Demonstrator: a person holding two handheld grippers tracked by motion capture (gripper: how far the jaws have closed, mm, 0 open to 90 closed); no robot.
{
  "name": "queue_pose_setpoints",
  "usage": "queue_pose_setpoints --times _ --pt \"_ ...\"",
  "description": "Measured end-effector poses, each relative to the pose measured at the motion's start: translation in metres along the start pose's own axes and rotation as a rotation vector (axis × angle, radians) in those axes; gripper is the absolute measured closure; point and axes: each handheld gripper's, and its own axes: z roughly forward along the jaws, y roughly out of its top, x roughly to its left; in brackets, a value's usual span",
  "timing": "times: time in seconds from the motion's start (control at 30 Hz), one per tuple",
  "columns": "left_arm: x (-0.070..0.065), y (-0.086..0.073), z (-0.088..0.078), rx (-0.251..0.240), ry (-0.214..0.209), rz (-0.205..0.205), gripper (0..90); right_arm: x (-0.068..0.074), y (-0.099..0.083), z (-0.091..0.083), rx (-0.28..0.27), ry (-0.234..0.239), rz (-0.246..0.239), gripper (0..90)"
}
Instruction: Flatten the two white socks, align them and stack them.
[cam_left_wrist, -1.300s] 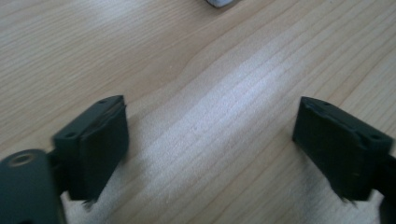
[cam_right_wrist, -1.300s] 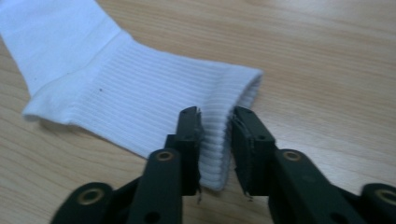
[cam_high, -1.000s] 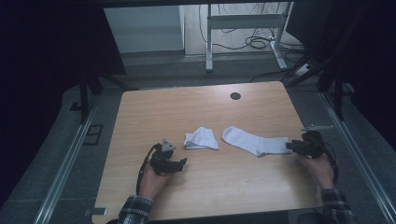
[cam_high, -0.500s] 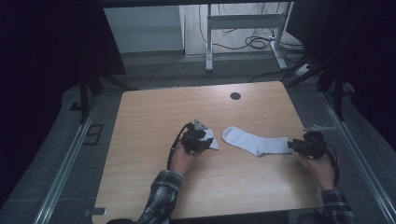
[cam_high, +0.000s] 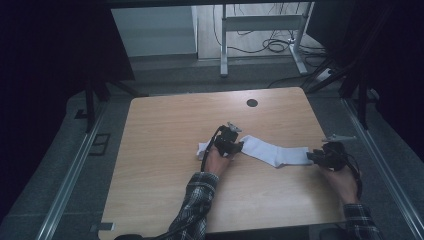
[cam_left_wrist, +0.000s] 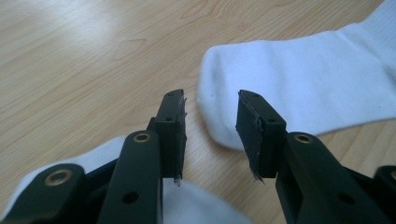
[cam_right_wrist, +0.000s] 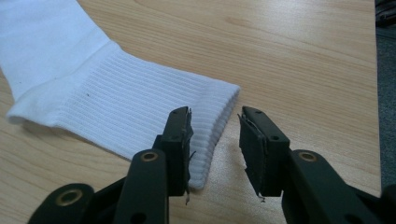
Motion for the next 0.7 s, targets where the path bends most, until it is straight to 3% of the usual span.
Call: queue_pose_setpoints --times 0.13,0.37,0.43,0.6,0.7 --pt "-0.003 0.000 0.012 0.024 0.004 0.000 63.5 0.002 -0.001 0.005 0.022 -0.010 -0.018 62.4" --pt "-0.006 -0.003 0.015 0.015 -0.025 -0.010 80.6 0.004 -0.002 0.008 0.049 0.024 -0.006 81.3" --pt "-0.008 -0.003 0.012 0.017 -0.011 0.016 85.1 0.005 -0.002 0.007 0.051 0.029 -0.011 85.6" --pt "-0.007 -0.002 0.001 0.000 -0.022 0.010 85.3 0.007 0.000 0.002 0.038 0.032 -0.014 85.9" --pt "-0.007 0.000 -0.015 -0.025 -0.032 0.016 85.3 0.011 0.004 -0.004 0.006 0.042 -0.022 86.0"
